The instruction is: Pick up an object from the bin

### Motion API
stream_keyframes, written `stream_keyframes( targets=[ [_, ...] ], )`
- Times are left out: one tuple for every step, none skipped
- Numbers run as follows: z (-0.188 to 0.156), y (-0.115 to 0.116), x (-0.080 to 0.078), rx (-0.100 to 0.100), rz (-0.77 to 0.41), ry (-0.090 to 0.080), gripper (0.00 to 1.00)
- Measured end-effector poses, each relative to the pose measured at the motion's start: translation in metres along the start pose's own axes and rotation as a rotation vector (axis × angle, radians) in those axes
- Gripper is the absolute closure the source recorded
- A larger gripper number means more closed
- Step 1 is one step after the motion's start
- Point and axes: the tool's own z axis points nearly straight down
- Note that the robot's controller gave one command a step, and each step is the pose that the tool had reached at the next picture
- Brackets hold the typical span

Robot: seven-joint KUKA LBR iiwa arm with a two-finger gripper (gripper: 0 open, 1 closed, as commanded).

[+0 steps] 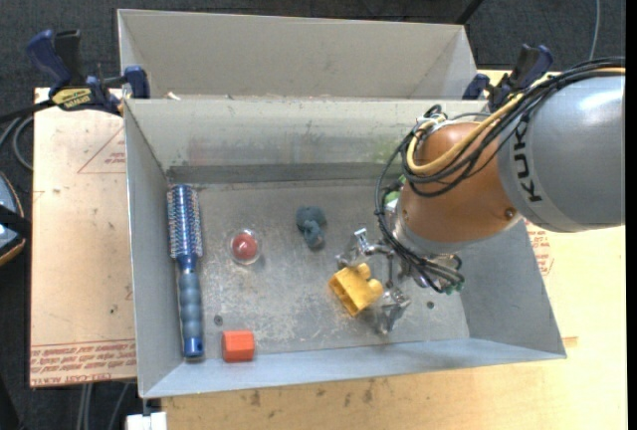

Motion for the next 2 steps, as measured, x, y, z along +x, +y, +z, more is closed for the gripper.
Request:
stream_keyframes(
  targets=[
    [-0.001,-0.001,-0.001,0.002,-0.001,-0.001,1.0],
    [-0.149,-0.022,-0.013,0.005,-0.042,0.004,1.0]
  ],
)
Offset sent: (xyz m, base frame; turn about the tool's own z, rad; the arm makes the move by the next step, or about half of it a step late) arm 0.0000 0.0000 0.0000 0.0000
